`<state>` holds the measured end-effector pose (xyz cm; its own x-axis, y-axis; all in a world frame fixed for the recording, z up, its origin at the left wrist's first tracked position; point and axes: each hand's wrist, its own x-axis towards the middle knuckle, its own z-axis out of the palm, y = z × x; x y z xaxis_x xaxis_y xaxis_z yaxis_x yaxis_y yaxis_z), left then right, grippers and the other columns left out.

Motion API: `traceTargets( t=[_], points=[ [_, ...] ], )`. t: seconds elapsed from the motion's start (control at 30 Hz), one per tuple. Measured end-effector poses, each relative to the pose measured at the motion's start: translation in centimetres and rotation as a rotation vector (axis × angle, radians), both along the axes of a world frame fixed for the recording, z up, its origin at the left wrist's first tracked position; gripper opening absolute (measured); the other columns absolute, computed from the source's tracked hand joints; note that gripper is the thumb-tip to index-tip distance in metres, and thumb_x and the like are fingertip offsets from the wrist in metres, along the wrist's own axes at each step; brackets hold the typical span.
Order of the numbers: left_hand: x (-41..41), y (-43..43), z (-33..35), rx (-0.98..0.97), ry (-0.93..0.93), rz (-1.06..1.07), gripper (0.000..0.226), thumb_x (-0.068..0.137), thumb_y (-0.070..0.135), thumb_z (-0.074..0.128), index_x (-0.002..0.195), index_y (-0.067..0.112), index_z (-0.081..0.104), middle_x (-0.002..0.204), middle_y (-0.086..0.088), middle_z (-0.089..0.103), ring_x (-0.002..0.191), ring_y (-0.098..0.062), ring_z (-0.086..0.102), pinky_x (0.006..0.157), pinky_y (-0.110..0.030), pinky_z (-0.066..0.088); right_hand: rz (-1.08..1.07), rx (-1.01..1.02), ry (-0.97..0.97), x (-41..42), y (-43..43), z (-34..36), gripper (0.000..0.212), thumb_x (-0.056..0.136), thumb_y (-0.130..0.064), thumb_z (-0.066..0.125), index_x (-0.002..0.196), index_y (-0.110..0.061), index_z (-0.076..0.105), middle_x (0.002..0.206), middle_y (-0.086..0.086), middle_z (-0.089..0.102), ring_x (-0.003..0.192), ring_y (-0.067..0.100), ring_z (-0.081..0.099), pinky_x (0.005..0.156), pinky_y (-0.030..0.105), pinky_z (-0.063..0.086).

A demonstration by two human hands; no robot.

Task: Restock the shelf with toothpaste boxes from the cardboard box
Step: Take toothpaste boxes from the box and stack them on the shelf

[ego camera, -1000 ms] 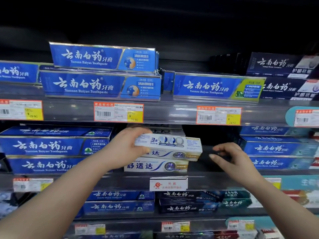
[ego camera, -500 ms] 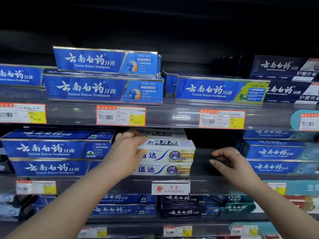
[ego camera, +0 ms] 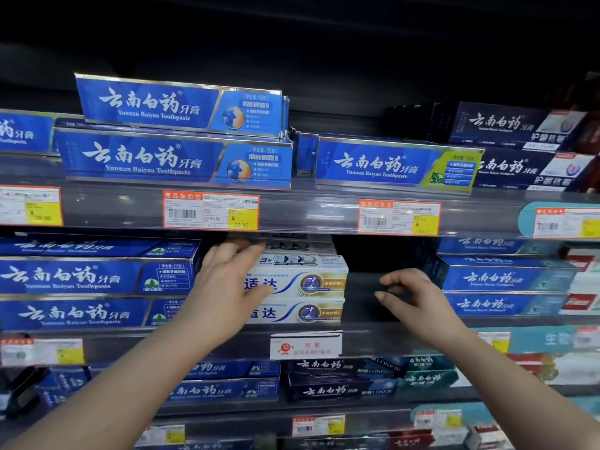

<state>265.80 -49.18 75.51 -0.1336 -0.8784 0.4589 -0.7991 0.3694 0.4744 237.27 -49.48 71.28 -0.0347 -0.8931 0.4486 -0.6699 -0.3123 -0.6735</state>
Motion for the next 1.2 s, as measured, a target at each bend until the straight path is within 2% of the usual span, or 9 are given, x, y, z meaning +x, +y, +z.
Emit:
traceTargets(
  t=[0.2, 0.3, 0.4, 0.47, 0.57, 0.77, 0.9, 1.03, 1.2],
  points=[
    [0.5, 2.4, -0.7, -0.22, 0.161, -0.073, 0.049, 0.075, 0.031, 0.071, 0.121, 0.02, 0.057, 0.111, 0.011, 0.042, 0.11, -0.009, 0.04, 0.092, -0.037, 0.044, -0.027, -0.015, 0.016, -0.1, 0.6, 0.3, 0.024, 0.079, -0.013, 0.069, 0.088, -0.031, 0.056, 0.098, -0.001, 0.053, 0.087, 0.005, 0.055, 0.074, -0.002, 0.039],
    [1.1, 3.2, -1.3, -0.244, 0.195, -0.104, 0.045, 0.071, 0.048, 0.056, 0.108, 0.024, 0.06, 0.095, 0.018, 0.049, 0.092, -0.001, 0.045, 0.083, -0.02, 0.039, -0.044, -0.024, 0.024, 0.1, 1.4, 0.4, 0.028, 0.078, -0.013, 0.07, 0.09, -0.032, 0.054, 0.1, 0.001, 0.052, 0.086, 0.009, 0.056, 0.075, -0.002, 0.039],
    [1.2, 3.8, -2.1, -0.085, 0.266, -0.255, 0.018, 0.076, 0.029, 0.069, 0.09, 0.033, 0.06, 0.084, 0.011, 0.054, 0.071, 0.003, 0.051, 0.06, -0.005, 0.039, -0.086, -0.025, 0.041, 0.2, 2.9, 0.1, 0.029, 0.078, -0.014, 0.07, 0.102, -0.022, 0.056, 0.1, 0.0, 0.05, 0.087, 0.003, 0.053, 0.075, -0.002, 0.037],
    [0.6, 4.0, -3.3, 0.072, 0.218, -0.375, 0.027, 0.073, 0.02, 0.074, 0.085, 0.039, 0.06, 0.087, 0.01, 0.058, 0.073, -0.002, 0.056, 0.061, -0.011, 0.044, -0.121, -0.03, 0.086, 0.0, 4.4, -0.2, 0.034, 0.079, -0.017, 0.069, 0.11, -0.015, 0.057, 0.101, -0.002, 0.05, 0.088, -0.006, 0.05, 0.073, -0.002, 0.036],
    [-1.2, 4.1, -5.5, 0.288, 0.086, -0.451, 0.031, 0.071, 0.027, 0.075, 0.082, 0.048, 0.055, 0.084, 0.01, 0.061, 0.078, -0.009, 0.06, 0.072, -0.029, 0.052, -0.19, 0.014, 0.169, -0.8, 7.5, -1.1, 0.038, 0.081, -0.022, 0.067, 0.116, -0.012, 0.055, 0.101, -0.003, 0.048, 0.092, 0.005, 0.049, 0.071, -0.001, 0.034],
    [-5.9, 4.7, -10.2, 0.48, -0.063, -0.535, 0.031, 0.075, 0.037, 0.07, 0.103, 0.04, 0.057, 0.096, 0.016, 0.055, 0.076, 0.0, 0.059, 0.066, -0.018, 0.044, -0.359, 0.236, 0.185, -5.2, 14.3, -4.1, 0.04, 0.084, -0.027, 0.063, 0.121, -0.016, 0.051, 0.107, -0.006, 0.045, 0.103, 0.01, 0.049, 0.072, 0.004, 0.035],
    [-9.3, 5.7, -12.4, 0.561, -0.168, -0.59, 0.042, 0.077, 0.042, 0.066, 0.117, 0.035, 0.054, 0.103, 0.016, 0.049, 0.079, 0.002, 0.055, 0.071, -0.022, 0.044, -0.496, 0.365, 0.126, -9.4, 18.6, -6.8, 0.042, 0.082, -0.028, 0.065, 0.12, -0.016, 0.052, 0.105, -0.007, 0.048, 0.104, 0.012, 0.052, 0.081, 0.021, 0.039],
    [-13.4, 7.0, -14.1, 0.658, -0.298, -0.625, 0.05, 0.08, 0.045, 0.062, 0.126, 0.036, 0.046, 0.116, 0.012, 0.048, 0.083, 0.0, 0.054, 0.072, -0.022, 0.042, -0.598, 0.439, 0.097, -13.8, 22.7, -8.7, 0.042, 0.079, -0.021, 0.068, 0.117, -0.011, 0.055, 0.103, -0.001, 0.053, 0.099, 0.014, 0.052, 0.081, 0.021, 0.036],
    [-24.4, 10.3, -16.4, 0.744, -0.325, -0.696, 0.049, 0.082, 0.034, 0.065, 0.126, 0.025, 0.048, 0.111, 0.006, 0.046, 0.085, -0.004, 0.05, 0.07, -0.016, 0.037, -0.672, 0.515, 0.049, -21.5, 28.8, -10.5, 0.061, 0.068, -0.044, 0.057, 0.118, -0.009, 0.054, 0.106, 0.003, 0.057, 0.099, 0.012, 0.052, 0.078, 0.011, 0.032]
  ],
)
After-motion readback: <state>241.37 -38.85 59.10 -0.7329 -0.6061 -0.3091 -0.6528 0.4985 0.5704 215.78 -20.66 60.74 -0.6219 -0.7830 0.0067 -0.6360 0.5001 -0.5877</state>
